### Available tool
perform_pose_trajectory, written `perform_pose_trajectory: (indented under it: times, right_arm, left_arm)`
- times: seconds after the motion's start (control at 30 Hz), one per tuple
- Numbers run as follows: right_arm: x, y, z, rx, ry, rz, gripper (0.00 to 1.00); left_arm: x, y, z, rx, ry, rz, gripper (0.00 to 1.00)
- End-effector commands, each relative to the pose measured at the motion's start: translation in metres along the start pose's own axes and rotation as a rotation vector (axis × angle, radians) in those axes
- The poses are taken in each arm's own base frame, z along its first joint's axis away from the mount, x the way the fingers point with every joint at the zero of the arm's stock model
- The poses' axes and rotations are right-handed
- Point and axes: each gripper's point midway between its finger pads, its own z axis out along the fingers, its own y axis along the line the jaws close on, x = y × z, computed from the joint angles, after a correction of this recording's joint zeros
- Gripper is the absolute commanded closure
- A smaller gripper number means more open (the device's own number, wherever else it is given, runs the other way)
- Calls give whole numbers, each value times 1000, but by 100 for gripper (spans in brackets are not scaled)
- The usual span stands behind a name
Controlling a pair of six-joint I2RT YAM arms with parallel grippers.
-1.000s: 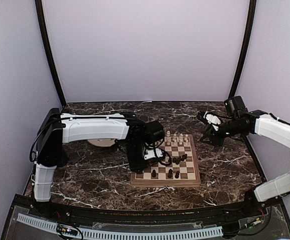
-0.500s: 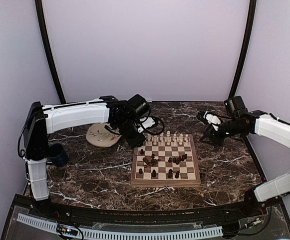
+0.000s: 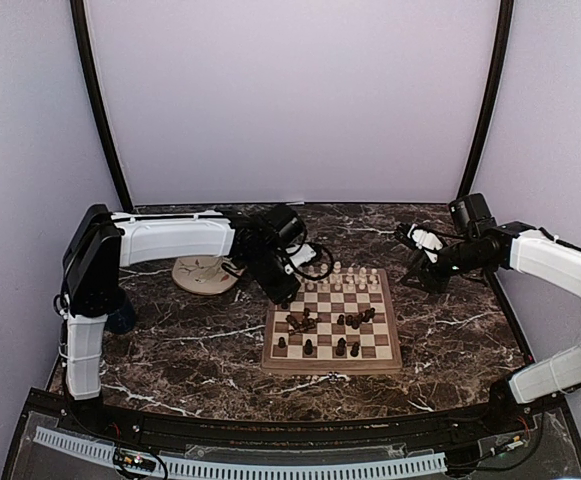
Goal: Set up the chess pieces on the board
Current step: Pick up the pawn from the chessboard.
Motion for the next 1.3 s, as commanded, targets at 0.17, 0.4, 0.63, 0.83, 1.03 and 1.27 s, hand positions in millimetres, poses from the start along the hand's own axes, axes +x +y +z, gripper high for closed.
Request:
perform_pose_trajectory:
  times: [0.17,0.4,0.63,0.83,1.03,1.27]
  right_arm:
    - [2,-1,4,5,0,-2,58]
    - [2,-2,5,7,2,-2,58]
    - [3,-2,6,6,5,2,58]
    - [3,-1,6,3,6,2,58]
    - [3,-1,6,1,6,3,58]
    - [3,-1,8,-6,10,4,58]
  left_arm:
    - [18,2,15,-23,69,7,68]
    - [24,1,16,-17,102,12,84]
    - [27,0,8,-4,132,27,95]
    - [20,-5,-1,28,112,36,97]
    - [11,-17,-25,89,62,46,96]
    - [18,-60,-51,187,-20,188,95]
